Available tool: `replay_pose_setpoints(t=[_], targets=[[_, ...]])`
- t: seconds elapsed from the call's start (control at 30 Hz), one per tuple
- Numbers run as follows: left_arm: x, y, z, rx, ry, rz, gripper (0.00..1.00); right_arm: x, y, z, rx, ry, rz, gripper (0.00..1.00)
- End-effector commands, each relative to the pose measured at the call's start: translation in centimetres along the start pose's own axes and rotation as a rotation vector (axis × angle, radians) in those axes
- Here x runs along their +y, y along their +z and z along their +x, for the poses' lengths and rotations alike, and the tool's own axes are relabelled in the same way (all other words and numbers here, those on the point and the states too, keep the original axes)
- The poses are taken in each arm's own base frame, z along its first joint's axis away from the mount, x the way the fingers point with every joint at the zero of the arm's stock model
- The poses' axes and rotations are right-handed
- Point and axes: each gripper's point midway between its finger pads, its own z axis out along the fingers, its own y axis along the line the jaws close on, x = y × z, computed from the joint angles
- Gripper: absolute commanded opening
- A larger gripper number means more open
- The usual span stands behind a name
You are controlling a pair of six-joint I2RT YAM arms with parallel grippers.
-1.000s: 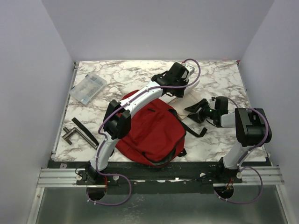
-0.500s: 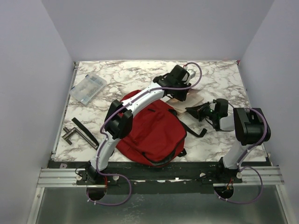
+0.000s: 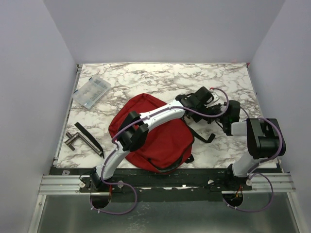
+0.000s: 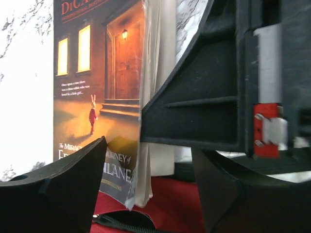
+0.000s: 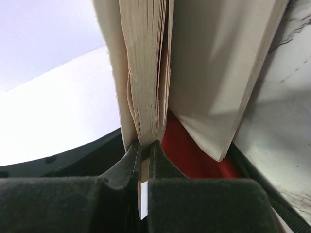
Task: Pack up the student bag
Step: Pick up the book from the center of the board.
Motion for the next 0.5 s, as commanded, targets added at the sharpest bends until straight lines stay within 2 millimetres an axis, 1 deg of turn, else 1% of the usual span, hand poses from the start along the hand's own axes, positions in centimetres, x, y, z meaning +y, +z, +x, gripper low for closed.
replay_pose_setpoints(t=[0.0,0.1,0.17,0.23,0.27,0.3,0.33,0.37,0.4,0.47], targets=[[3.6,1.3,1.9,0.081,0.121,-0.227,0.67,2.9,-0.7,0.2,-0.012,-0.018,-0.054,0.00],[4.6,1.6,2.5,0.107,0.155,-0.282,0.54,3.5,-1.0,0.2,-0.021,-0.025,-0.058,0.00],[5.2,1.5,2.5,0.112,0.165,-0.321,0.40,3.8,-1.1,0.2,-0.032,-0.033,-0.053,0.00],[5.7,1.3,1.9,0.101,0.167,-0.345,0.21,4.1,-1.2,0.1,-0.037,-0.066,-0.057,0.00],[5.9,1.2,1.4,0.091,0.164,-0.356,0.08,4.2,-1.3,0.2,-0.033,-0.110,-0.059,0.01],[6.1,0.9,0.7,0.075,0.157,-0.371,0.00,4.5,-1.3,0.1,-0.033,-0.166,-0.048,0.06],[6.3,0.3,0.0,0.057,0.144,-0.378,0.00,4.3,-1.3,-0.3,-0.051,-0.238,-0.001,0.16],[6.2,-0.2,-0.6,0.037,0.128,-0.368,0.00,3.9,-1.7,-0.8,-0.080,-0.292,0.064,0.28],[6.2,-0.9,-1.4,0.011,0.099,-0.354,0.00,4.4,-2.0,-1.3,-0.108,-0.401,0.092,0.38],[6.5,-2.6,-3.0,-0.042,0.024,-0.330,0.00,5.8,-3.4,-2.1,-0.153,-0.587,0.148,0.49]])
